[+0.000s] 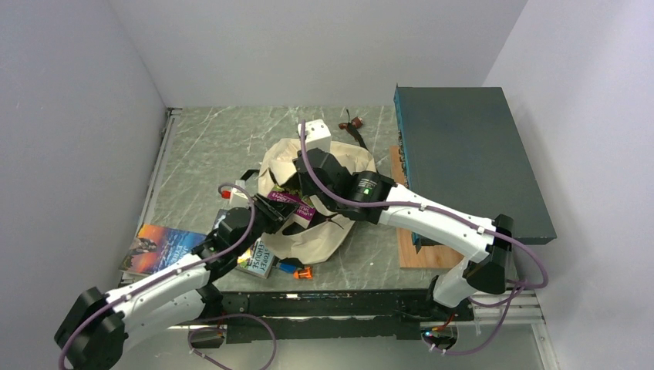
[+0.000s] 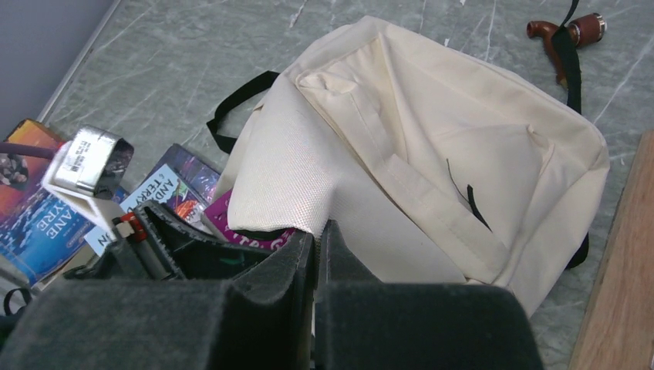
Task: Pack the student bag
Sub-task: Place the book in the student bag.
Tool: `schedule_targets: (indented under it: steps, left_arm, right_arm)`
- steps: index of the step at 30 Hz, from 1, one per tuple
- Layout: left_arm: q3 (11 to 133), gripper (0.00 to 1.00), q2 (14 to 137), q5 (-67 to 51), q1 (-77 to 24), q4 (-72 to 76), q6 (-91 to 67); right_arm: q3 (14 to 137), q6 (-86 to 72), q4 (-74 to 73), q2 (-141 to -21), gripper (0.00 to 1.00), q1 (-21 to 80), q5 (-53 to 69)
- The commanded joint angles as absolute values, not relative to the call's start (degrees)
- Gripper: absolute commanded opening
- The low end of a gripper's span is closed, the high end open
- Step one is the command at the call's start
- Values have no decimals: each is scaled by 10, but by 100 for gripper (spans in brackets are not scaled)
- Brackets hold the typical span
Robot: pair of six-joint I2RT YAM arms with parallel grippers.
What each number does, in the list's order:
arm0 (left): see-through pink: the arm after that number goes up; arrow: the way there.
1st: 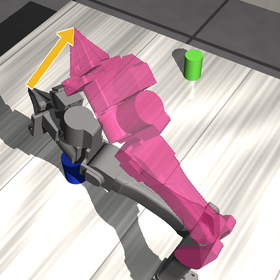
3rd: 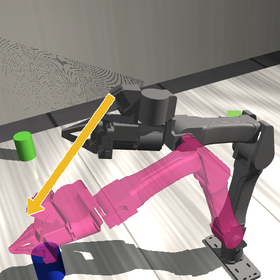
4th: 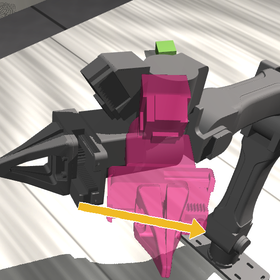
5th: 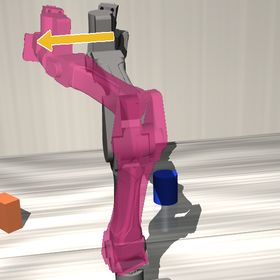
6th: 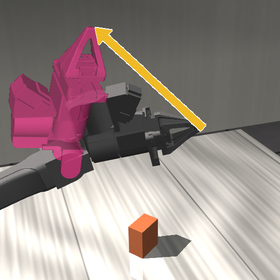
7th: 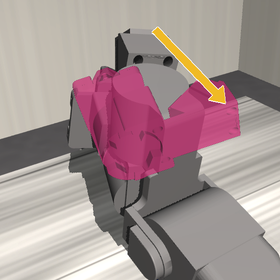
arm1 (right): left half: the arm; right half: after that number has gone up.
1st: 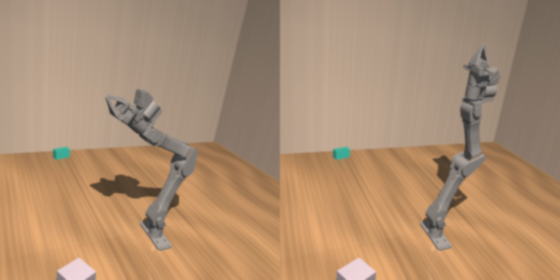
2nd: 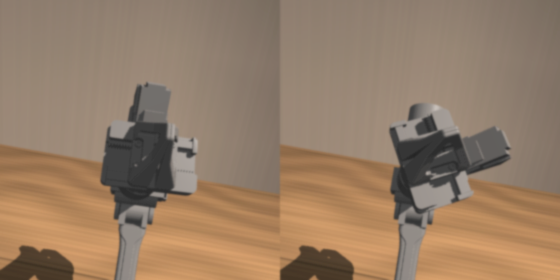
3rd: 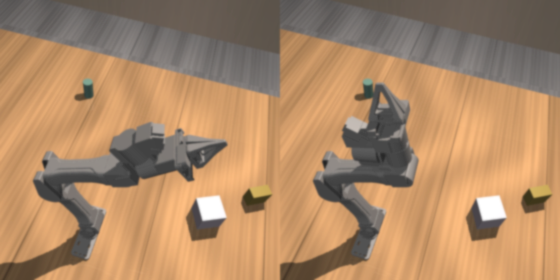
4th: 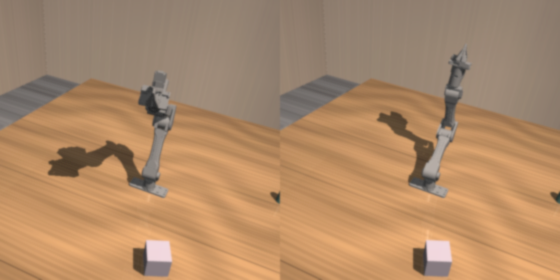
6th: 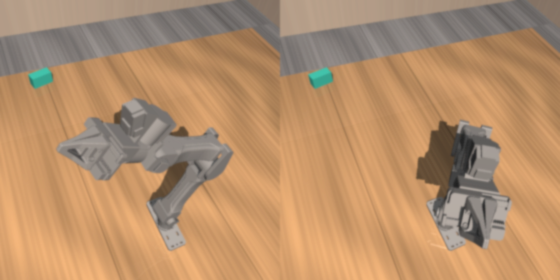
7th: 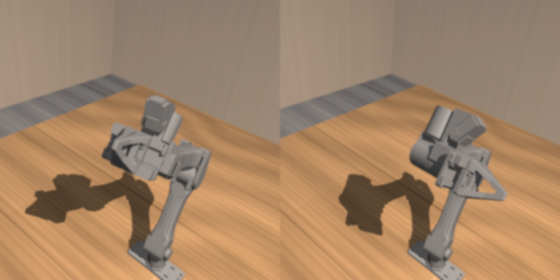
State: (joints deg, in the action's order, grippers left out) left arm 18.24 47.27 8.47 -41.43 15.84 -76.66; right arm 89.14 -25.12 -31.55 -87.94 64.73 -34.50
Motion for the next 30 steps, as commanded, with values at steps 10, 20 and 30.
schedule_targets:
  steps: [10,20,30]
  left_arm:
    - [191,0,707,234,-439,604,-760]
    - [236,0,889,264,-445,718,-833]
    - [259,0,1031,292,-458,770,-917]
  right_arm:
    - [895,-262,-265,-832,0,626,-300]
    - [888,-267,-262,-832,0,624,-300]
    - [893,-259,-260,-841,0,623,-300]
